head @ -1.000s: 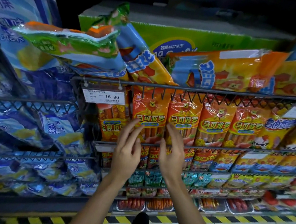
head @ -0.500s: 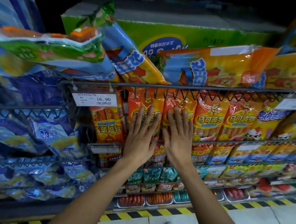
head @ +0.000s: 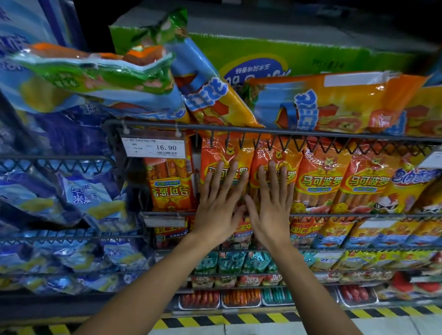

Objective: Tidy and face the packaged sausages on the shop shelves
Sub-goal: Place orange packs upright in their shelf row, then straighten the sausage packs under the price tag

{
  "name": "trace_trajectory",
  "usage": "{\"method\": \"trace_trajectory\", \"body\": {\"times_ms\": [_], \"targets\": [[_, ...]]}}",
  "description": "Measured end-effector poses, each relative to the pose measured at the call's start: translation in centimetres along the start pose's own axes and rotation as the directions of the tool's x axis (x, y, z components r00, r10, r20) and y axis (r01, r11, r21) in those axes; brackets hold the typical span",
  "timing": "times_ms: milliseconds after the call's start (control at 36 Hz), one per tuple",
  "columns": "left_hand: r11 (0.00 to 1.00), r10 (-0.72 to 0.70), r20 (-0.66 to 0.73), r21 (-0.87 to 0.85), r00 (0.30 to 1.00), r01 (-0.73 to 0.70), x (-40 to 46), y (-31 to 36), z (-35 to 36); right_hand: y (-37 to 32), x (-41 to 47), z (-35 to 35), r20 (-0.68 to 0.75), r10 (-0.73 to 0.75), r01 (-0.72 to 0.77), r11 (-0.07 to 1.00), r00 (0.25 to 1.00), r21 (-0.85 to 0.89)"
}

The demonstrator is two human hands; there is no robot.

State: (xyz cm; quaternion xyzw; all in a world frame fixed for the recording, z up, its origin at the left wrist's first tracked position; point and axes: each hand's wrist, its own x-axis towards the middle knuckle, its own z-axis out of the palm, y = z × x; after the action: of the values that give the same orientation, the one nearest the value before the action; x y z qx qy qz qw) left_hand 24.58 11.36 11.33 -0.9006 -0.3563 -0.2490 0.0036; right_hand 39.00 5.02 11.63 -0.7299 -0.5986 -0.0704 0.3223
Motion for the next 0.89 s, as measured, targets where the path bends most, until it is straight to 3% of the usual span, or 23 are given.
{"method": "trace_trajectory", "body": {"times_ms": [139,250,417,500,583,722,889], "targets": [[0.942,0.121,-0.085,-0.304,0.989,-0.141,-1.2,-2.3,-1.9,-0.6,-0.2,-1.6,0.008,-0.006,0.004,0.988,1.0,0.154],[0.907,-0.047,-0.165,-0.42,0.985,-0.027,-4.7,-4.2,-4.5,-2.5,-0.8,-2.5,-0.074,-0.092,0.108,0.962,0.993,0.253],[0.855,-0.401,-0.25,-0.448,0.881,0.261,-8.0,-8.2,-7.6,-8.1,-0.6,-1.8,0.179,-0.332,0.237,0.881,0.926,0.409],[0.776,-0.478,-0.132,-0.526,0.869,0.347,-7.9,-9.5,-8.2,-10.8,0.3,-1.0,0.27,-0.289,0.133,0.869,0.919,0.477],[0.727,-0.467,0.002,-0.569,0.884,0.385,-7.4,-9.4,-8.2,-12.6,1.1,0.4,0.283,-0.217,0.036,0.846,0.934,0.532],[0.589,-0.564,0.045,-0.678,0.824,0.44,-6.6,-9.1,-8.0,-15.0,2.1,1.9,0.326,-0.085,-0.113,0.832,0.942,0.543],[0.517,-0.589,0.034,-0.752,0.807,0.409,-7.3,-8.6,-8.1,-15.1,1.0,2.1,0.274,-0.012,-0.161,0.784,0.962,0.599]]}}
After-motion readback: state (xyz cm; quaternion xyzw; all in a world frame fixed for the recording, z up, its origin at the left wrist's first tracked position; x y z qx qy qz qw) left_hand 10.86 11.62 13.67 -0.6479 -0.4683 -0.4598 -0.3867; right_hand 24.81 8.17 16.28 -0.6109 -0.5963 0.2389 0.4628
